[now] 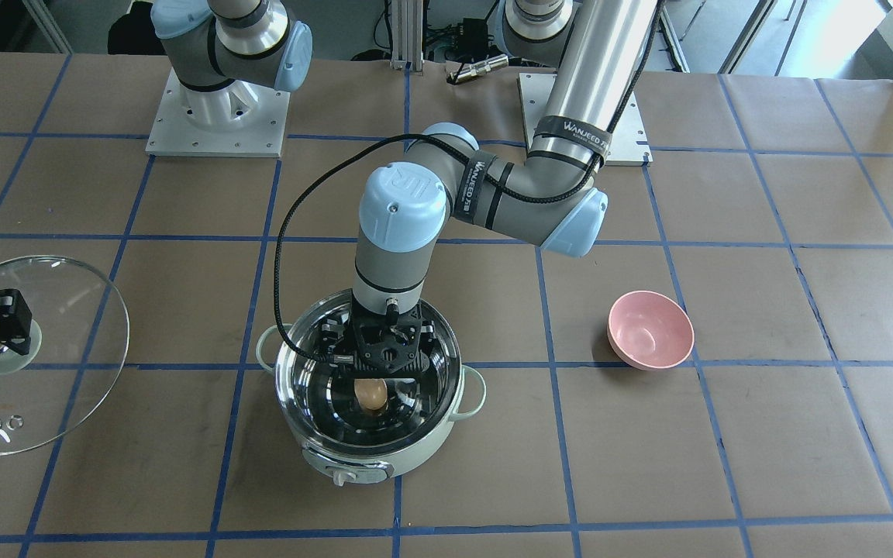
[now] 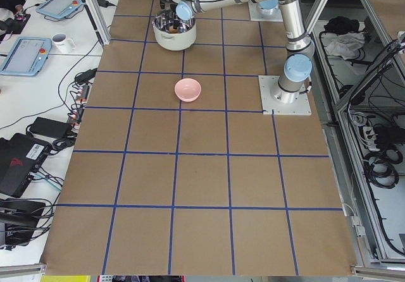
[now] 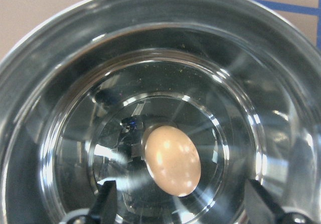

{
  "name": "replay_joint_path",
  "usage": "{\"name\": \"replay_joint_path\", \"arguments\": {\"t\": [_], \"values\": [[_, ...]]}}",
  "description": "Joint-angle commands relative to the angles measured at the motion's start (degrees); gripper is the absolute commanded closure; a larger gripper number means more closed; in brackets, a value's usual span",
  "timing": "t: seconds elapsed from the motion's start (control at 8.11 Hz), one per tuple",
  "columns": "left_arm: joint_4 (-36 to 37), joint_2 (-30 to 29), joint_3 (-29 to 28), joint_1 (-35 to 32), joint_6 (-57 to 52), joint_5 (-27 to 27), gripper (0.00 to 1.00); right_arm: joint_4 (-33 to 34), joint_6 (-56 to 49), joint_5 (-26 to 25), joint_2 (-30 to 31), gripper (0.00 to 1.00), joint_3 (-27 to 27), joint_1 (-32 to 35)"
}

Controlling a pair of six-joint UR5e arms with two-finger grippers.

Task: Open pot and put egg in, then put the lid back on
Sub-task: 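Lower the egg into the pot and open the left gripper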

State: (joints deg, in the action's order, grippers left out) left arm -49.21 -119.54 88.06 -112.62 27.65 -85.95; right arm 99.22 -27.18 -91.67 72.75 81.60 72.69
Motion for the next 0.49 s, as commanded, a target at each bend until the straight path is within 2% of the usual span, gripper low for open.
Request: {"name": "replay_joint_path", "arguments": {"t": [0.0,0.25,0.37], "values": [[-12.78,8.50,-0.52,-0.06,-0.40,-0.45,0.00,-0.34,4.84,0.09,0.90,1.00,-0.73,0.43],[-21.85,16.32,-0.79,0.56,-0.76,-0.27,0.00,-0.43,11.41,0.18,3.00,1.00,-1.00,3.93],[-27.64,19.75,-0.79,2.30,-2.50,-0.53,0.00,-0.17,16.06,-0.08,3.44,1.00,-1.17,8.13]]}}
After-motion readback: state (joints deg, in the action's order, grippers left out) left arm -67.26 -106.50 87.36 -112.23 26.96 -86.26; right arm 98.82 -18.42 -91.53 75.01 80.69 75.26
